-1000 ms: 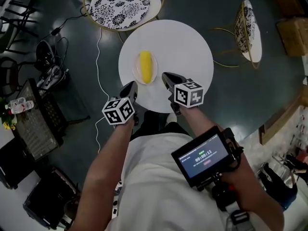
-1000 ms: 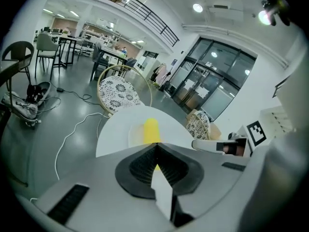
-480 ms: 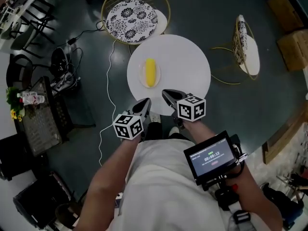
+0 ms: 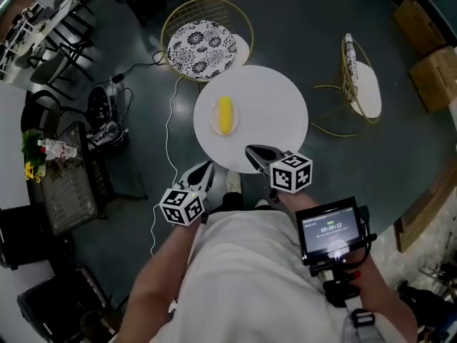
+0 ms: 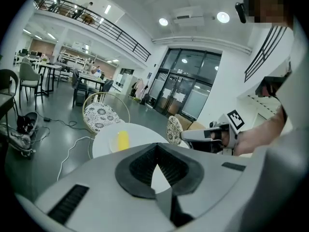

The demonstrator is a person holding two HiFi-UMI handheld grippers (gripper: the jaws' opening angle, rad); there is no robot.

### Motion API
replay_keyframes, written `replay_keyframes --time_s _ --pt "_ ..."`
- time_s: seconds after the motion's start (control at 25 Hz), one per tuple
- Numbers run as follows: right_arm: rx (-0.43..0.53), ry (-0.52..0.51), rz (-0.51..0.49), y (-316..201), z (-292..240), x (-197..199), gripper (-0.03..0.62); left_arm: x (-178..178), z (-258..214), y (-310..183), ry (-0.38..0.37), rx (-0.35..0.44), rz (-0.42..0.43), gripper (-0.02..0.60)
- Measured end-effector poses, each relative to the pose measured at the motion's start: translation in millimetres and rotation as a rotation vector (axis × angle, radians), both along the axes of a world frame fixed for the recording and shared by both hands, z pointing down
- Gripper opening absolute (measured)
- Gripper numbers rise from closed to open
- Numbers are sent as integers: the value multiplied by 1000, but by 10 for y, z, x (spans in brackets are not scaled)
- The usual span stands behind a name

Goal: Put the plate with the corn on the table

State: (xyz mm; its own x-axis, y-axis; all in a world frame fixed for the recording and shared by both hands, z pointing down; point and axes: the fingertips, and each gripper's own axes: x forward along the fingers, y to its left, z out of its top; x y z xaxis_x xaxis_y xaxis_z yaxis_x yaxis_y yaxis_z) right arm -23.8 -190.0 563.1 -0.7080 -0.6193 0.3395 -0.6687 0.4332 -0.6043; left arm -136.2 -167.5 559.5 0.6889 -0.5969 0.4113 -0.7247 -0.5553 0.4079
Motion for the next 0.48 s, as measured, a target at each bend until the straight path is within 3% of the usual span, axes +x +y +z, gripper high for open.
replay_keyframes --time_s 0.48 --pt "13 -12 25 256 -53 98 6 160 -97 193 -2 29 30 6"
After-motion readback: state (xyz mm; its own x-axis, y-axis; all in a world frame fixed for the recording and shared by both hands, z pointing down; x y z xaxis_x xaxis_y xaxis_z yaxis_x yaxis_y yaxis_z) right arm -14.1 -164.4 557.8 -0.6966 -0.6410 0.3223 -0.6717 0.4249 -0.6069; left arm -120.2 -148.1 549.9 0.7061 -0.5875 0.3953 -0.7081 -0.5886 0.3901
